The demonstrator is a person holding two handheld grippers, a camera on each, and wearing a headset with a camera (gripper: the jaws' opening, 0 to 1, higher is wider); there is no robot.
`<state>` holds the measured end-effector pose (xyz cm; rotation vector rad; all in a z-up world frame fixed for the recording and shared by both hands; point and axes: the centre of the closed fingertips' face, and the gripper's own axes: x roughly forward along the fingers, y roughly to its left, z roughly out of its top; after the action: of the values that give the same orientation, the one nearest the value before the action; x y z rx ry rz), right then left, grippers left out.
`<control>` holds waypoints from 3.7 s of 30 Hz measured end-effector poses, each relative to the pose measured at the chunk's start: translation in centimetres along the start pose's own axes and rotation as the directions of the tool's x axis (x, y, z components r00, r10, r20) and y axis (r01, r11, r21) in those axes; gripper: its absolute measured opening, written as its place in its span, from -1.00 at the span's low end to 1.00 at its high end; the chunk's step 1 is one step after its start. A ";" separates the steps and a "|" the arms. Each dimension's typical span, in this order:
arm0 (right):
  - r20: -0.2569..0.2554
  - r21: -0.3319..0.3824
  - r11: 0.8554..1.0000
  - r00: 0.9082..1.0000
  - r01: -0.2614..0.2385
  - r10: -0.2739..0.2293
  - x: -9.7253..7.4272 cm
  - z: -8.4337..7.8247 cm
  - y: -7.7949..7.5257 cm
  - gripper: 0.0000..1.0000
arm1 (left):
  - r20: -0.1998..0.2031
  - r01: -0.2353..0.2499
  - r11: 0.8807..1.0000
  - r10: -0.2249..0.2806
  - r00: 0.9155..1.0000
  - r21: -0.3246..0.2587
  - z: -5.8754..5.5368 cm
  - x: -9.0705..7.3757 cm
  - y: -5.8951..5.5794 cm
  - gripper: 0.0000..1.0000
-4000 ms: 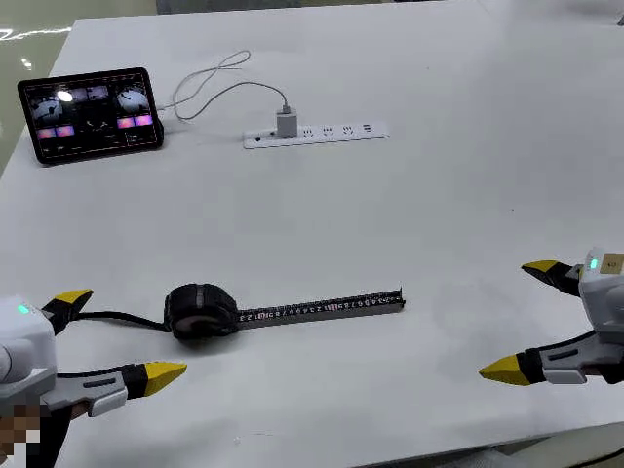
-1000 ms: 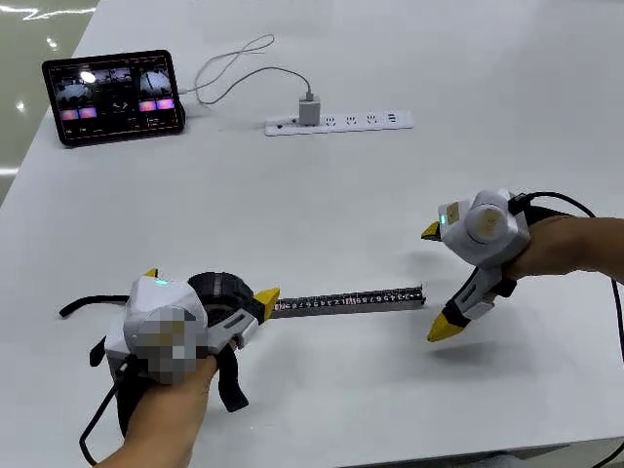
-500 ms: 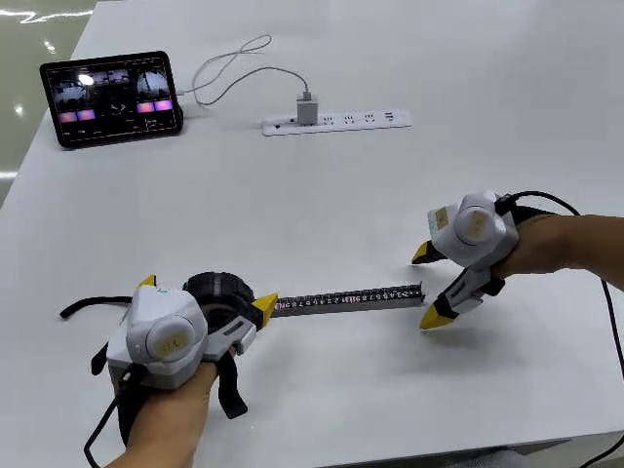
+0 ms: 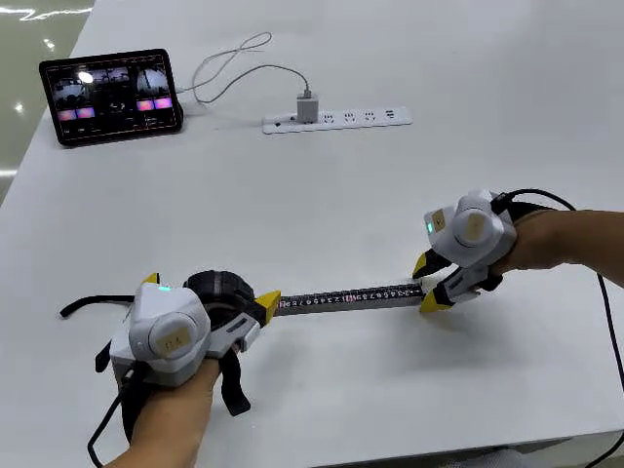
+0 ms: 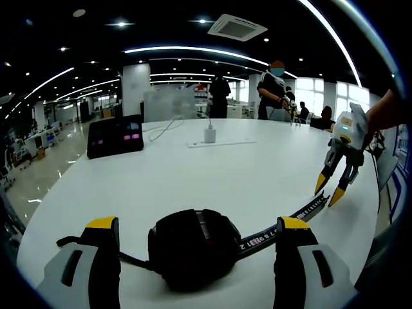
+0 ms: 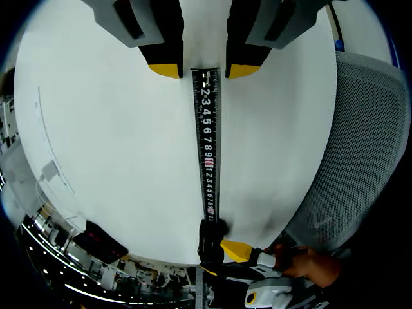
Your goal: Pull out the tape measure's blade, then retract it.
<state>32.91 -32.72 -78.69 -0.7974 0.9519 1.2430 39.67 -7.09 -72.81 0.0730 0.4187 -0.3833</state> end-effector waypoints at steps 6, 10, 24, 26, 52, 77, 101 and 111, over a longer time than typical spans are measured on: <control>-0.014 -0.039 0.999 1.000 0.006 -0.007 0.2 -0.5 -0.3 -0.76 | 0.005 -0.003 1.000 0.003 1.000 -0.007 0.2 0.0 0.0 0.98; -0.019 -0.064 0.998 1.000 -0.001 0.000 0.4 -0.7 -0.5 -0.76 | 0.006 -0.006 1.000 0.006 1.000 -0.010 0.2 0.0 0.1 0.98; -0.044 -0.044 0.999 0.999 -0.013 0.011 0.6 -0.6 -0.3 -0.79 | 0.000 -0.013 1.000 0.013 1.000 -0.022 0.1 0.2 0.1 0.80; -0.059 -0.016 1.000 0.998 -0.009 0.008 0.6 -0.6 -0.4 -0.79 | -0.007 -0.012 1.000 0.011 1.000 -0.029 -0.1 0.3 0.1 0.71; -0.095 0.082 0.996 0.995 0.024 -0.016 0.7 -0.6 -0.6 -0.78 | -0.103 -0.044 0.999 0.042 0.994 -0.023 -2.0 1.3 0.6 0.24; -0.096 0.112 0.993 0.995 0.029 -0.018 0.9 -0.2 -0.7 -0.82 | -0.150 -0.041 0.998 0.035 0.988 -0.040 -2.6 1.3 0.7 0.21; -0.122 0.105 0.994 0.992 0.024 -0.011 1.2 0.7 -0.7 -0.81 | -0.164 -0.040 0.998 0.033 0.986 -0.040 -2.6 1.3 0.6 0.21; -0.134 0.085 0.996 0.991 0.025 -0.013 1.3 1.0 -0.7 -0.80 | -0.163 -0.042 0.998 0.035 0.986 -0.038 -2.6 1.4 0.7 0.21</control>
<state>33.84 -31.42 -79.48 -0.8268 1.0962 1.1350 40.05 -6.57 -75.76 0.0727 0.5850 -0.3319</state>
